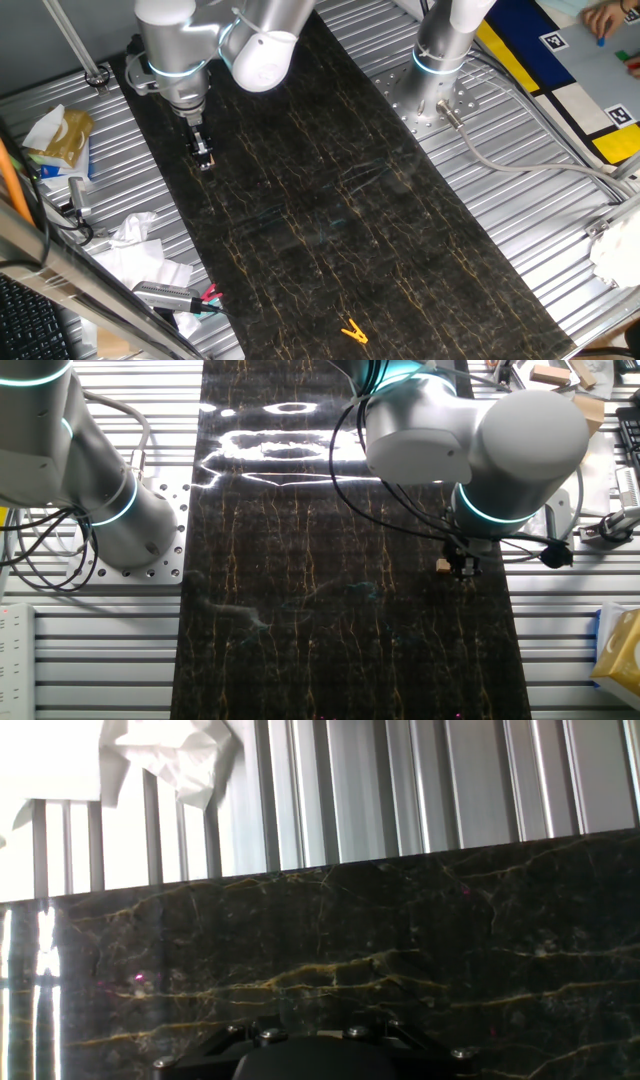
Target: Hold a small block with the gripper and sweep it from left to right on the table
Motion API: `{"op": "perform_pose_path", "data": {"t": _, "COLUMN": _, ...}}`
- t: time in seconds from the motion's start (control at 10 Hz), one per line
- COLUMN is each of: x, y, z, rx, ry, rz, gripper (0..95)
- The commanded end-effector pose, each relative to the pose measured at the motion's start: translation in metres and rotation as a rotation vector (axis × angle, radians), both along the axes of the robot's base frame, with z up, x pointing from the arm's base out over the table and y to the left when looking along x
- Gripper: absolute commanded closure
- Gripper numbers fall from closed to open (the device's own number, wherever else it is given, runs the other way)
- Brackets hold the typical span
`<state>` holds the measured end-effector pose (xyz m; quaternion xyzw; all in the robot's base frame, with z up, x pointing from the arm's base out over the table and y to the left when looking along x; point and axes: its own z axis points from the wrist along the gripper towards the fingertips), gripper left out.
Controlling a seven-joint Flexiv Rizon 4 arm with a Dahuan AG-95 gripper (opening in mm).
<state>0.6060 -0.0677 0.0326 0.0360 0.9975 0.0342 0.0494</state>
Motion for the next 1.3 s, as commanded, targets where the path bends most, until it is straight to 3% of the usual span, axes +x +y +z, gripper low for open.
{"op": "perform_pose_path", "data": {"t": 0.1, "x": -0.0012, "y": 0.001, "z": -0.0016, "rx": 0.0, "ry": 0.0, "rz": -0.003, "gripper": 57.0}}
{"op": "perform_pose_path", "data": {"t": 0.8, "x": -0.005, "y": 0.0009, "z": -0.0063, "rx": 0.003, "ry": -0.004, "rz": -0.007, "gripper": 57.0}}
{"op": "perform_pose_path", "data": {"t": 1.3, "x": -0.004, "y": 0.0052, "z": -0.0078, "rx": 0.022, "ry": -0.003, "rz": -0.038, "gripper": 57.0}}
